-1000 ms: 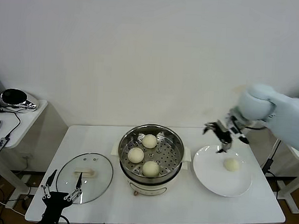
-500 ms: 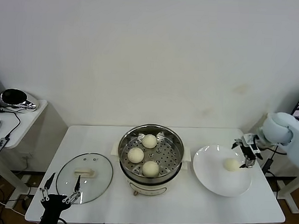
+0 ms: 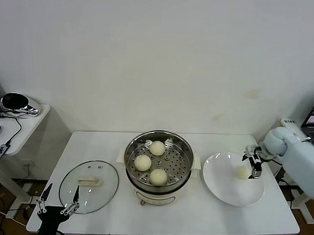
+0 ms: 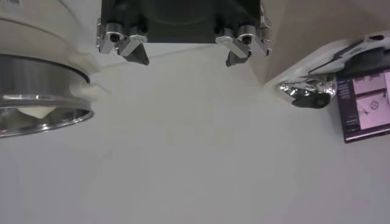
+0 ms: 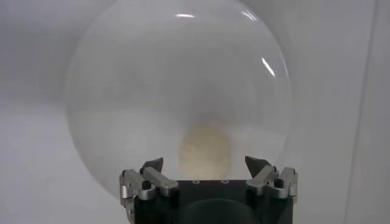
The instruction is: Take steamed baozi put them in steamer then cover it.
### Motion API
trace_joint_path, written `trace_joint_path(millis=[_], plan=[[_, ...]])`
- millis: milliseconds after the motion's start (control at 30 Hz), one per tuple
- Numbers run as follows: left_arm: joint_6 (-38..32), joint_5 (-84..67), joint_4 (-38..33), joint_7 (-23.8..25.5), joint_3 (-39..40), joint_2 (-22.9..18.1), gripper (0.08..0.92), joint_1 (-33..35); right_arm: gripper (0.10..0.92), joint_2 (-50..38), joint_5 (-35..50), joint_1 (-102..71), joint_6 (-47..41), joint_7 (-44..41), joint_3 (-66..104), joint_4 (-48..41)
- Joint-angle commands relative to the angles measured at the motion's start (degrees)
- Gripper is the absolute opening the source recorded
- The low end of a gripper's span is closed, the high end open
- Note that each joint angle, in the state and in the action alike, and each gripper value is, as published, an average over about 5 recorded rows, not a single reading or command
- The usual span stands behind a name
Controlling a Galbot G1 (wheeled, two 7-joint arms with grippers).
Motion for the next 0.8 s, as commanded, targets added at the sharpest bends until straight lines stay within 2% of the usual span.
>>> trace_joint_path(millis=[33,300,600,800], plan=[[-0.05,-0.06,0.07,0.01,-0.23,0.00,0.823,-0.02,0.823,5.55,-5.12,-2.64,0.64,0.07,3.03,-8.02],[-0.10,-0.07,0.19,-0.02,-0.23,-0.11,0.823,-0.03,0.803,6.89,-6.36,-2.65,0.51,0.22,4.17,-10.59],[-0.14,-0.03,0.23,-0.04,-0.18,-0.19,0.823,-0.14,0.669,6.31,-6.18,-2.74,0.36,0.06,4.58,-9.77],[-0.16,-0.04,0.15,-0.05,-0.19,-0.12,0.823,-0.18,0.577,3.23,-2.43,-0.01,-0.96,-0.92,1.62,-4.75]])
